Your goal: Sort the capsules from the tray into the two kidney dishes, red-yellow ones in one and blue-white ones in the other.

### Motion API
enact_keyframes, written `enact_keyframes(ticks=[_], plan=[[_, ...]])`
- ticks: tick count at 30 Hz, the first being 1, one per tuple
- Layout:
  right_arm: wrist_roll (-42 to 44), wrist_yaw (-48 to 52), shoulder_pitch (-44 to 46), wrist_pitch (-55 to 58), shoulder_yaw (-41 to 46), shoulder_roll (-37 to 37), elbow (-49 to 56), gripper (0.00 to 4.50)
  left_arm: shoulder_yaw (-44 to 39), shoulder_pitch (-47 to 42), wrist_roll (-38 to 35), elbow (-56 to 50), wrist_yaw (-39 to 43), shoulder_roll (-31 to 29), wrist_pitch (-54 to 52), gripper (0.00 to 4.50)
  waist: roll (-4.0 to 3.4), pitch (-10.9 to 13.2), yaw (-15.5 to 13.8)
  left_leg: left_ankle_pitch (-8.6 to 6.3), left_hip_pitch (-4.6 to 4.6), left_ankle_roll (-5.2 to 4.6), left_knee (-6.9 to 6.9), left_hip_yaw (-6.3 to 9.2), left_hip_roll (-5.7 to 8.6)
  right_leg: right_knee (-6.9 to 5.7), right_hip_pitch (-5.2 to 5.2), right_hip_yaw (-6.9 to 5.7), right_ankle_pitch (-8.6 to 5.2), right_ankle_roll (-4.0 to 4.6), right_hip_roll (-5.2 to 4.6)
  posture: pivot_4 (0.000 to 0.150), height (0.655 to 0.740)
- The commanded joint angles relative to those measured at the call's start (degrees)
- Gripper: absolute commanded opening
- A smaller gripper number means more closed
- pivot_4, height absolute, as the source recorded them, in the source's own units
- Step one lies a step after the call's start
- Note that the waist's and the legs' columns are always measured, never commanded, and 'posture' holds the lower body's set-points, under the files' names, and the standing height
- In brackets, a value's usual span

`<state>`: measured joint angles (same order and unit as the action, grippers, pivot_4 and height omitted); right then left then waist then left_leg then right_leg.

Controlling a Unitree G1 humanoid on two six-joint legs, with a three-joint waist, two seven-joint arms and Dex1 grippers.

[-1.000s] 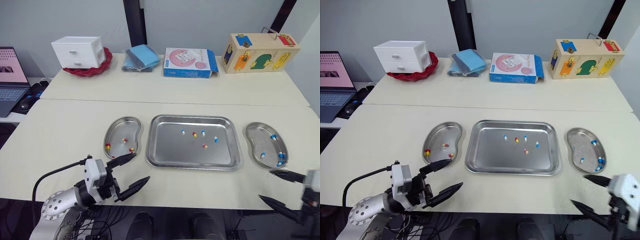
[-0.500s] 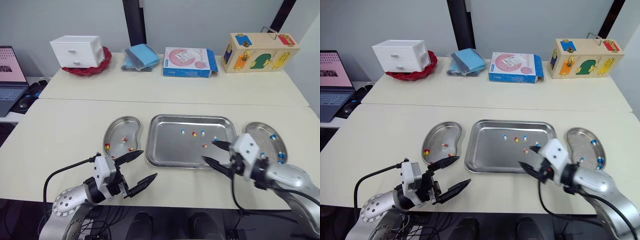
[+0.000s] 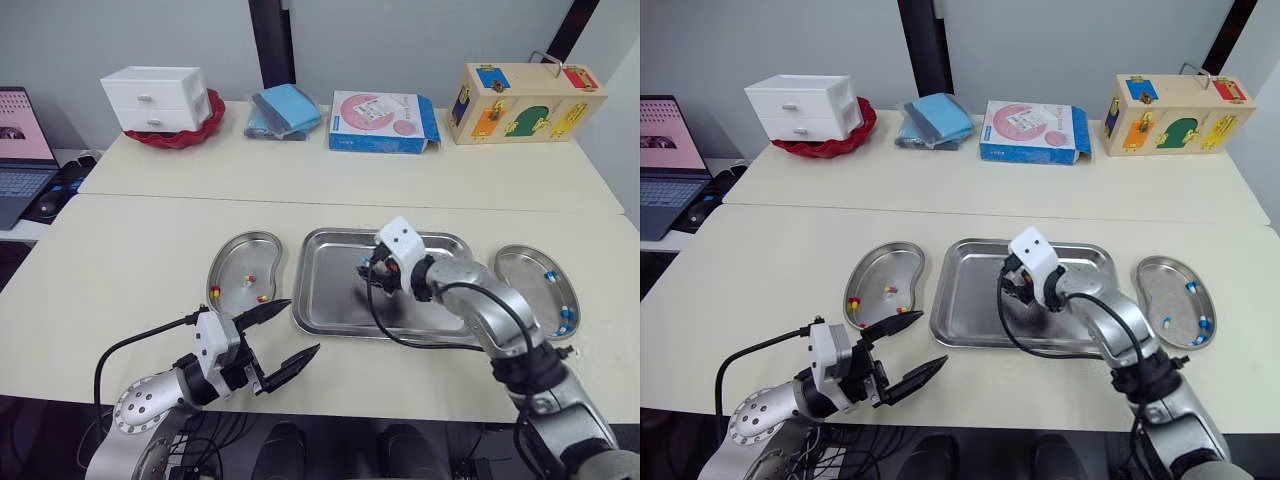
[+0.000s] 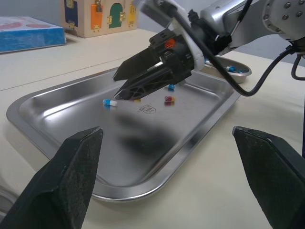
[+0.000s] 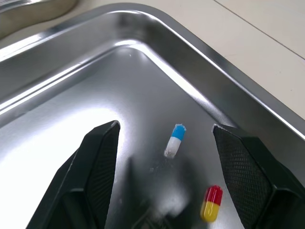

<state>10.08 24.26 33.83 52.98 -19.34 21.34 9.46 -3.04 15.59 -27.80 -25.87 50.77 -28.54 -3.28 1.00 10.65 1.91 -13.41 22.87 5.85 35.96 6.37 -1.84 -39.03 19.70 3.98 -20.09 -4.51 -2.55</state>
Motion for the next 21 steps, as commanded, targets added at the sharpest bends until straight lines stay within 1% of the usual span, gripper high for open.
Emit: enact_keyframes(ticks=[1,4,6,7,12,17,18,21], plan=[[-1.7,0.8,2.1,-1.6,-0.7,-0.6,-2.8,3.26,-0.1,0.2,0.2,0.1,0.1,0.4,1.8,4.50,-0.01,0.0,0.0,0.00,0.01,0.00,0.00,0.00,0.00,0.00,0.01,0.00,0.00,0.00,0.00,0.150,0.7337],[-2.5,1.5,2.6,-2.3,-1.1,-1.1,-4.7,3.26,0.0,0.8,0.3,0.2,0.1,0.5,2.4,4.50,-0.01,0.0,0.0,0.00,0.02,0.00,0.00,-0.01,0.00,0.00,0.03,0.00,0.00,0.00,0.00,0.150,0.7337],[-2.8,2.2,2.5,-2.8,-1.4,-1.5,-5.4,2.90,0.1,1.2,0.5,0.3,0.1,0.5,2.9,4.50,-0.02,0.0,0.1,0.00,0.02,0.00,0.00,-0.02,0.00,-0.02,0.05,0.02,0.00,0.00,0.00,0.150,0.7337],[-3.0,2.4,2.5,-3.0,-1.6,-1.6,-5.5,2.69,0.1,1.4,0.5,0.4,0.1,0.6,3.1,4.50,-0.02,0.0,0.1,0.00,0.01,0.00,-0.01,-0.02,0.00,-0.03,0.05,0.02,0.00,0.00,0.00,0.150,0.7337],[-4.0,2.9,2.2,-3.4,-1.9,-2.2,-5.9,1.29,0.4,1.7,0.7,1.0,0.3,0.5,4.1,4.50,-0.02,0.0,0.2,0.00,0.01,0.00,-0.01,-0.02,0.00,-0.03,0.05,0.02,0.00,0.00,0.00,0.150,0.7337],[-5.0,3.9,2.2,-3.8,-1.9,-1.9,-5.3,0.09,0.6,1.2,0.8,3.1,1.5,0.4,5.2,4.50,-0.02,0.0,0.3,0.00,0.01,0.00,-0.01,-0.01,0.00,-0.04,0.05,0.01,0.00,0.00,0.00,0.150,0.7337],[-5.1,4.0,2.1,-3.9,-1.7,-1.8,-4.6,0.01,0.6,1.1,0.8,3.4,1.8,0.4,5.4,4.50,-0.02,0.0,0.3,0.00,0.01,0.00,-0.01,-0.01,0.00,-0.04,0.05,0.01,0.00,0.00,0.00,0.150,0.7337],[-4.2,5.0,0.9,-3.8,-0.3,-0.5,0.0,0.01,0.8,0.4,0.4,4.7,3.8,-0.1,6.5,4.50,-0.04,0.0,0.2,0.00,0.02,0.00,-0.01,-0.01,0.00,-0.03,0.06,0.01,0.00,0.00,0.00,0.150,0.7337]])
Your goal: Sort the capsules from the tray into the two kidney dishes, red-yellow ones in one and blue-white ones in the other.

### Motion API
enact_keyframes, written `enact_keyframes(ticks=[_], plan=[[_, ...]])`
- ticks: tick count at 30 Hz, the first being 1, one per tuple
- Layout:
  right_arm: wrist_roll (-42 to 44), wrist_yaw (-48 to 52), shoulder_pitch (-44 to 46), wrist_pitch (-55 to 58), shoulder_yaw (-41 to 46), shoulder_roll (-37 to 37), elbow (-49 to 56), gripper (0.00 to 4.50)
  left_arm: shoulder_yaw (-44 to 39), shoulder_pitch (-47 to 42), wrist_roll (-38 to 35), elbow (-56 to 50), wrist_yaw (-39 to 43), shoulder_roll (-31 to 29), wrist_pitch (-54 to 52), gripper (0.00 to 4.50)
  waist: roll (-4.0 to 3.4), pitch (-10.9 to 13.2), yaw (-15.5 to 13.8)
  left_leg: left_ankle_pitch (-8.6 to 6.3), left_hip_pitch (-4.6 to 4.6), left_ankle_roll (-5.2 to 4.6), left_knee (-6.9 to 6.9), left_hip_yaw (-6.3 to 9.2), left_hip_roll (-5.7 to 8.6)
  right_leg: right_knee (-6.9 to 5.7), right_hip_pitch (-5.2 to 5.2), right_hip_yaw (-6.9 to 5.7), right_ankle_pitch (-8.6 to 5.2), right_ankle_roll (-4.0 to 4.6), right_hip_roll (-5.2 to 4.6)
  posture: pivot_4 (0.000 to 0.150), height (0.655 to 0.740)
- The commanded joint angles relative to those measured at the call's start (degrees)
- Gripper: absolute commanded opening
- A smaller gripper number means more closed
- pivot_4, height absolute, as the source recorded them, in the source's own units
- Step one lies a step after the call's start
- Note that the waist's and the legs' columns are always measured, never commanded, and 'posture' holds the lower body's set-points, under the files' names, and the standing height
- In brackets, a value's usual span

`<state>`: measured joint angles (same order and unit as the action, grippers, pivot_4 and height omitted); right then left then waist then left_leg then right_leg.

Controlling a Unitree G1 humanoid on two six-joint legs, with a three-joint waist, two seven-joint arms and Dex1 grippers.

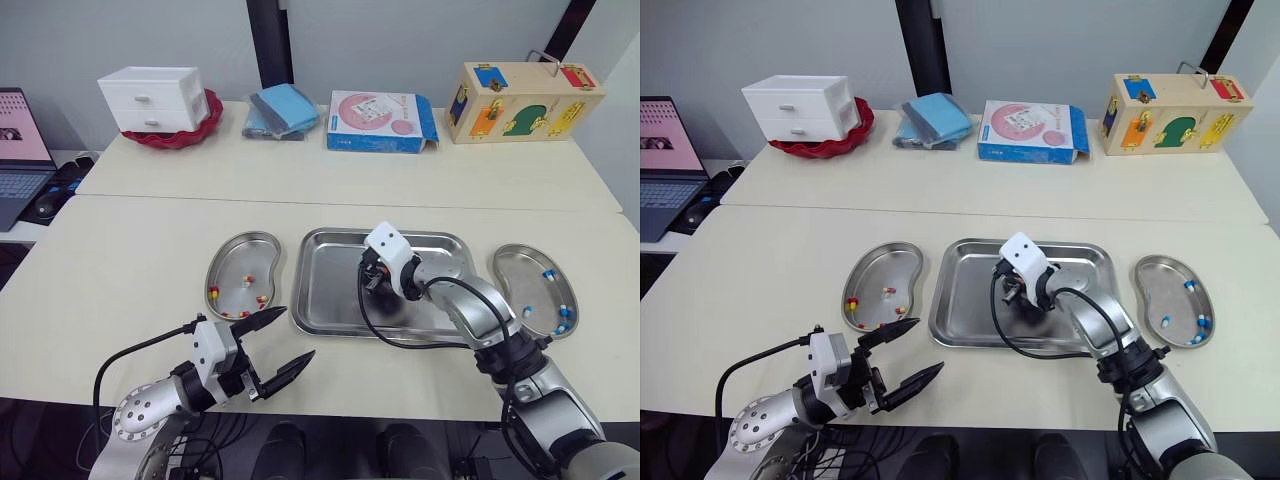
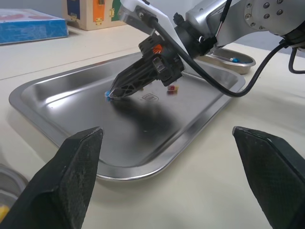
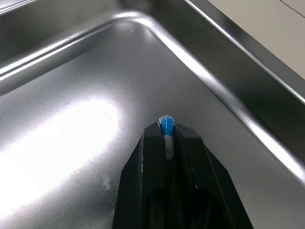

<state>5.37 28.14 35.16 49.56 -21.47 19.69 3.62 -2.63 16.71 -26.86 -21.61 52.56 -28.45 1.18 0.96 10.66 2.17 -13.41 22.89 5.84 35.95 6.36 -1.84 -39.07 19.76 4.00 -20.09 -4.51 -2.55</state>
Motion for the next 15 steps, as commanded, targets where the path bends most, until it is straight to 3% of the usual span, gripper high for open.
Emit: enact_keyframes(ticks=[1,9,15], plan=[[0.9,1.6,-1.1,-0.1,2.6,2.0,8.1,0.01,0.4,-1.1,-0.8,0.9,3.1,-0.4,2.4,4.50,-0.01,0.0,-0.1,0.00,0.01,0.00,0.00,0.00,0.00,0.00,0.01,-0.01,0.00,0.00,0.00,0.150,0.7337],[10.1,7.7,-16.7,7.4,22.0,15.4,30.5,0.01,1.1,-4.3,-3.7,4.8,13.8,-2.1,5.9,4.50,-0.02,0.0,-0.6,-0.01,0.10,-0.01,-0.02,0.00,0.01,0.09,0.02,-0.03,0.00,0.00,-0.01,0.150,0.7337],[15.2,10.3,-31.5,12.8,44.3,21.9,35.7,0.01,2.2,-5.7,-6.5,5.7,18.5,-1.0,6.6,4.50,-0.03,0.0,-0.4,-0.01,0.06,-0.01,-0.02,-0.03,0.01,0.07,-0.04,-0.01,0.00,0.00,-0.01,0.150,0.7337]])
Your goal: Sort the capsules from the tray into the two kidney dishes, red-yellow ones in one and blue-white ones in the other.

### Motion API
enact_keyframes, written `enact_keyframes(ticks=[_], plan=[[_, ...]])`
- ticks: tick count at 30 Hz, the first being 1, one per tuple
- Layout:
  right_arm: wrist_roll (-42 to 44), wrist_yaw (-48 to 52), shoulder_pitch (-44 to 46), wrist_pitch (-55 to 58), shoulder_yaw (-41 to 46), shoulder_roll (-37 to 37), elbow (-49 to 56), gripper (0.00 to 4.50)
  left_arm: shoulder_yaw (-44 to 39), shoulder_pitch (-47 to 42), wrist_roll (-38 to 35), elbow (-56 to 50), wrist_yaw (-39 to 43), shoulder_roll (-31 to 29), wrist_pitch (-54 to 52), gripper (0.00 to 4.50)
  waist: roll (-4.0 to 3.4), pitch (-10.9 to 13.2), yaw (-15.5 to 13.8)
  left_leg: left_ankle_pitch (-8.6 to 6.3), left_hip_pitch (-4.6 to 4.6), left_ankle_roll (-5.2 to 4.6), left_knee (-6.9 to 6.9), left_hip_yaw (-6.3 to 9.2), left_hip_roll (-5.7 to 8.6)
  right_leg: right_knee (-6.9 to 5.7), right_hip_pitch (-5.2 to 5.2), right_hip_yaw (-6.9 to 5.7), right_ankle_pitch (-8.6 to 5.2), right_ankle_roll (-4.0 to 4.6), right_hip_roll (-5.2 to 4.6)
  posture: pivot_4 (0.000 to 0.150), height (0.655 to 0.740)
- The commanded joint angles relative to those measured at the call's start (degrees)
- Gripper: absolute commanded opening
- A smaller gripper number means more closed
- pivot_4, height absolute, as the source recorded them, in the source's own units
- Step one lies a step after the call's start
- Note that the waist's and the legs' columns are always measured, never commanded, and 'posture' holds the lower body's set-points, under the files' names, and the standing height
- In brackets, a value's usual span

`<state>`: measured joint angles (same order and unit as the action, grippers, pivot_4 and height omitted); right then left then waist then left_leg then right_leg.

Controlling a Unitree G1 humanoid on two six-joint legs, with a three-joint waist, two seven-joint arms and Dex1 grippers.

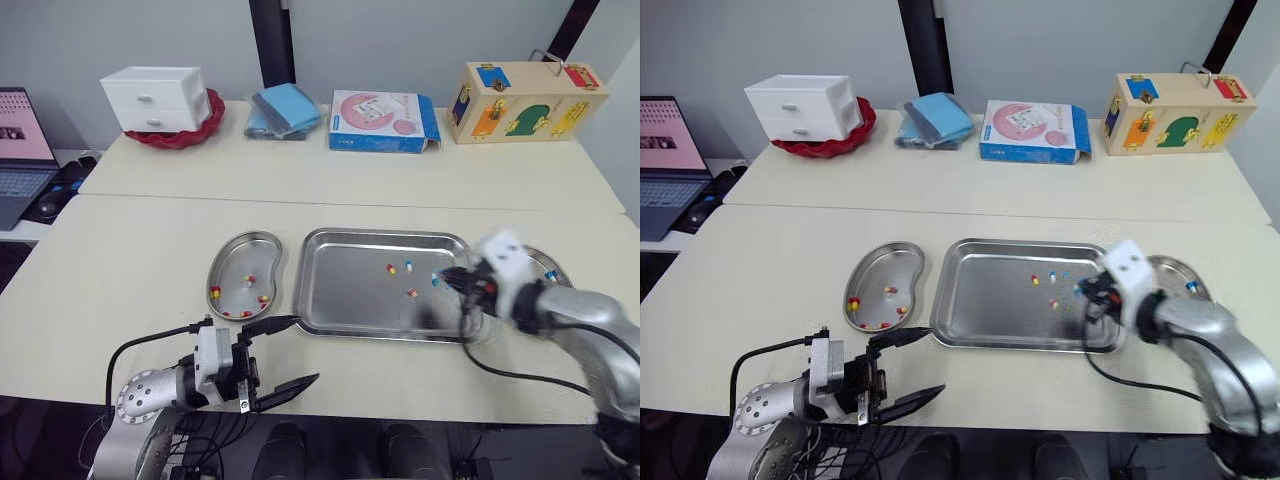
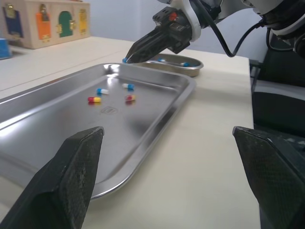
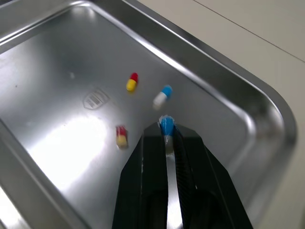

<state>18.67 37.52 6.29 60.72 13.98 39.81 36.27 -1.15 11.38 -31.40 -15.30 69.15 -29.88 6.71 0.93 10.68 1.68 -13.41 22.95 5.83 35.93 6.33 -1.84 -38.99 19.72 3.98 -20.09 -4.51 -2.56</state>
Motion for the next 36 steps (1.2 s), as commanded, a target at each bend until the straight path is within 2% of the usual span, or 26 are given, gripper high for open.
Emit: enact_keyframes(ticks=[1,6,14,16,20,24,29,33,36], plan=[[2.4,0.7,-3.9,2.4,11.5,2.2,3.0,0.01,0.9,-0.7,-2.2,-0.5,2.4,0.6,1.1,4.50,-0.01,0.0,0.2,0.00,-0.05,0.00,0.00,-0.02,0.00,0.00,-0.03,0.02,0.00,0.00,0.00,0.150,0.7337],[4.3,-0.7,-7.5,7.1,18.7,2.8,2.1,0.01,2.0,-2.7,-2.8,-0.9,2.8,1.6,0.0,4.50,-0.03,0.0,0.3,0.00,-0.12,-0.01,0.00,-0.04,-0.01,-0.03,-0.09,0.04,0.00,0.00,0.02,0.150,0.7337],[2.6,-6.9,-6.9,9.8,19.3,2.1,0.8,0.01,2.5,-4.0,-3.5,-1.8,2.2,2.1,-1.1,4.50,-0.03,0.0,0.2,0.00,-0.09,0.00,0.02,-0.03,0.00,-0.01,-0.10,0.04,0.00,0.00,0.01,0.150,0.7337],[3.0,-7.4,-6.9,10.0,19.3,2.3,0.7,0.72,2.5,-3.9,-3.7,-2.0,2.1,2.4,-1.2,4.50,-0.03,0.0,0.2,0.00,-0.09,0.00,0.02,-0.04,0.00,0.00,-0.10,0.04,0.00,-0.01,0.01,0.150,0.7337],[3.6,-7.7,-6.9,10.0,19.6,2.6,0.3,1.70,2.7,-3.6,-3.7,-2.4,2.1,3.0,-1.0,4.50,-0.03,0.0,0.2,0.00,-0.09,0.00,0.01,-0.03,0.00,0.00,-0.10,0.04,0.00,-0.01,0.01,0.150,0.7337],[3.8,-7.7,-7.0,9.4,19.9,3.0,-0.3,2.87,2.1,-3.2,-3.4,-3.0,0.5,3.2,-1.3,4.50,-0.03,0.0,0.2,0.00,-0.09,0.00,0.02,-0.04,0.00,0.00,-0.10,0.04,0.00,-0.01,0.01,0.150,0.7337],[3.3,-5.6,-9.8,1.3,20.1,2.7,0.2,4.43,-2.4,-0.8,-1.7,-5.7,-7.7,0.7,-5.4,4.50,-0.02,0.0,0.2,0.00,-0.09,0.00,0.01,-0.02,0.00,0.00,-0.10,0.03,0.00,-0.01,0.01,0.150,0.7337],[4.0,1.8,-17.0,-13.8,20.7,1.4,1.4,4.47,-9.8,4.1,0.1,-8.2,-16.4,-3.9,-12.4,4.50,-0.02,0.0,0.2,0.00,-0.08,-0.01,-0.01,-0.01,-0.01,0.03,-0.09,0.03,-0.02,-0.02,0.01,0.150,0.7337],[3.5,8.5,-22.6,-23.3,22.0,2.9,-0.3,4.47,-16.3,8.2,1.5,-8.1,-19.1,-8.2,-16.1,4.50,-0.02,0.0,0.2,0.00,-0.09,-0.01,-0.01,-0.02,-0.01,0.03,-0.10,0.03,-0.02,-0.02,0.00,0.150,0.7337]])
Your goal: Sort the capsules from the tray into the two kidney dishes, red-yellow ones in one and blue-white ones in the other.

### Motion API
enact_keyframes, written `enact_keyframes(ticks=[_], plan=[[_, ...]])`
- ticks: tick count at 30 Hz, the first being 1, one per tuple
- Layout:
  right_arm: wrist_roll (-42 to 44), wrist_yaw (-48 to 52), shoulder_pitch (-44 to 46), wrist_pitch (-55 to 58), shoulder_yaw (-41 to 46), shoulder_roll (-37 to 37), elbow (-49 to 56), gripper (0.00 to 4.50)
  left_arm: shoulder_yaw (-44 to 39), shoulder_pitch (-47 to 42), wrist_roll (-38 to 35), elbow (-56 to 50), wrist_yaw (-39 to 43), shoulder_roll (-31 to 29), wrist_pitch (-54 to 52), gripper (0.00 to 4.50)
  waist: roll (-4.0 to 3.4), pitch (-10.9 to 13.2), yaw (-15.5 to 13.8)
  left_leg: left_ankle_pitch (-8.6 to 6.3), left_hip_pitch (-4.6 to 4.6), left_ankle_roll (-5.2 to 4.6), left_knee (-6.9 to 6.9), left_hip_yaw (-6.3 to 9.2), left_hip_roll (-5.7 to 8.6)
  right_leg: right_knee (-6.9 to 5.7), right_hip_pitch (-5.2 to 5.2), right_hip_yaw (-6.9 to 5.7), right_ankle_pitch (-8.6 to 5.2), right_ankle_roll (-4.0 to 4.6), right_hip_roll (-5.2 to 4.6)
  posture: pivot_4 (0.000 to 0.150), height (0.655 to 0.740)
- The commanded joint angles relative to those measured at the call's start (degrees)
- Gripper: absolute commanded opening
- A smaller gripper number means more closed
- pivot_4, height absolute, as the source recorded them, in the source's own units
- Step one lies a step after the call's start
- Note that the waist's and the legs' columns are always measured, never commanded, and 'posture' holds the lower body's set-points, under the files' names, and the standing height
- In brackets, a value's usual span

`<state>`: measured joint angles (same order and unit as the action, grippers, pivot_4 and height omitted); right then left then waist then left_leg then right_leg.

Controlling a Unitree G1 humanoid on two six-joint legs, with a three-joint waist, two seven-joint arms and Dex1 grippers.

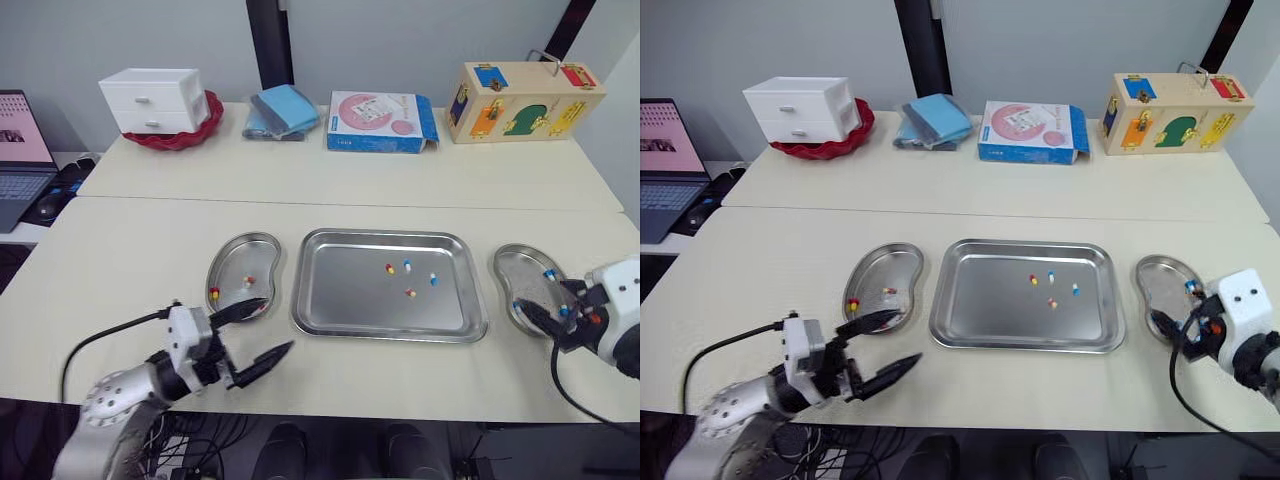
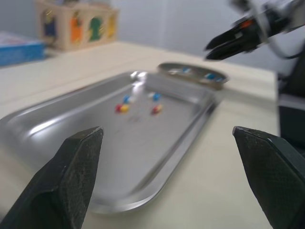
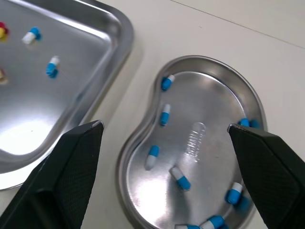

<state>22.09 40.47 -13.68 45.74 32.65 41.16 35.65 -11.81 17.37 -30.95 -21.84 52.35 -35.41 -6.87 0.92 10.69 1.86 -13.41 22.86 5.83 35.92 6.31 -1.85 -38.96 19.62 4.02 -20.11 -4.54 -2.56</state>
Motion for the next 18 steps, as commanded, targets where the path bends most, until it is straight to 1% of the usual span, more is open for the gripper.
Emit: enact_keyframes(ticks=[1,4,6,7,9,11,14,18], plan=[[-0.2,7.7,-4.0,-10.9,4.0,2.5,-1.1,4.47,-7.8,3.3,1.1,-1.0,-2.6,-3.7,-3.2,4.50,0.01,0.0,0.0,0.00,0.00,0.00,0.01,-0.01,0.00,0.00,-0.01,0.01,0.00,0.00,-0.01,0.150,0.7337],[-0.4,14.1,-7.1,-16.2,6.5,6.1,-7.2,4.47,-14.3,6.1,0.2,3.2,-1.2,-6.0,-4.0,4.50,0.04,0.0,0.0,0.00,-0.03,0.00,0.03,-0.04,0.00,0.00,-0.04,0.01,0.00,0.00,-0.01,0.150,0.7337],[-2.4,17.8,-9.3,-21.3,7.5,8.5,-12.1,4.47,-17.7,7.5,1.4,7.6,-0.6,-7.6,-4.3,4.50,0.04,0.0,0.0,0.00,-0.07,0.00,0.02,-0.05,0.00,0.01,-0.05,0.01,0.00,0.01,-0.01,0.150,0.7337],[-4.7,19.4,-11.1,-25.1,7.6,10.0,-15.2,4.47,-18.7,8.4,3.6,9.9,-1.2,-8.3,-3.6,4.50,0.06,0.0,0.0,0.00,-0.08,0.00,0.01,-0.05,0.00,0.01,-0.06,0.01,-0.01,0.01,-0.01,0.150,0.7337],[-7.3,21.7,-13.7,-30.0,7.7,11.7,-19.4,4.47,-19.8,10.1,4.8,12.2,-0.5,-9.2,-3.6,4.50,0.09,0.0,0.0,0.00,-0.07,0.00,-0.02,-0.08,0.00,0.04,-0.03,0.02,-0.03,0.03,-0.01,0.150,0.7337],[-5.9,24.1,-14.9,-30.4,8.6,12.2,-21.7,4.47,-20.9,11.6,4.0,13.9,1.7,-9.5,-3.7,4.50,0.13,0.1,0.0,0.00,-0.05,0.00,-0.07,-0.09,0.00,0.10,-0.03,0.02,-0.03,0.03,-0.01,0.150,0.7337],[-4.7,28.0,-17.0,-31.3,9.1,12.8,-24.0,4.47,-22.1,13.0,3.6,15.5,3.0,-9.0,-3.9,4.50,0.15,0.1,0.0,-0.01,-0.06,0.01,-0.08,-0.10,-0.01,0.08,-0.02,0.03,-0.03,0.03,-0.01,0.150,0.7337],[-4.7,28.7,-17.3,-32.1,8.4,12.7,-24.5,4.47,-22.3,13.0,4.1,15.9,2.7,-8.5,-3.7,4.50,0.15,0.1,0.0,0.00,-0.06,0.01,-0.06,-0.11,-0.02,0.08,-0.04,0.04,-0.03,0.04,-0.02,0.150,0.7337]])
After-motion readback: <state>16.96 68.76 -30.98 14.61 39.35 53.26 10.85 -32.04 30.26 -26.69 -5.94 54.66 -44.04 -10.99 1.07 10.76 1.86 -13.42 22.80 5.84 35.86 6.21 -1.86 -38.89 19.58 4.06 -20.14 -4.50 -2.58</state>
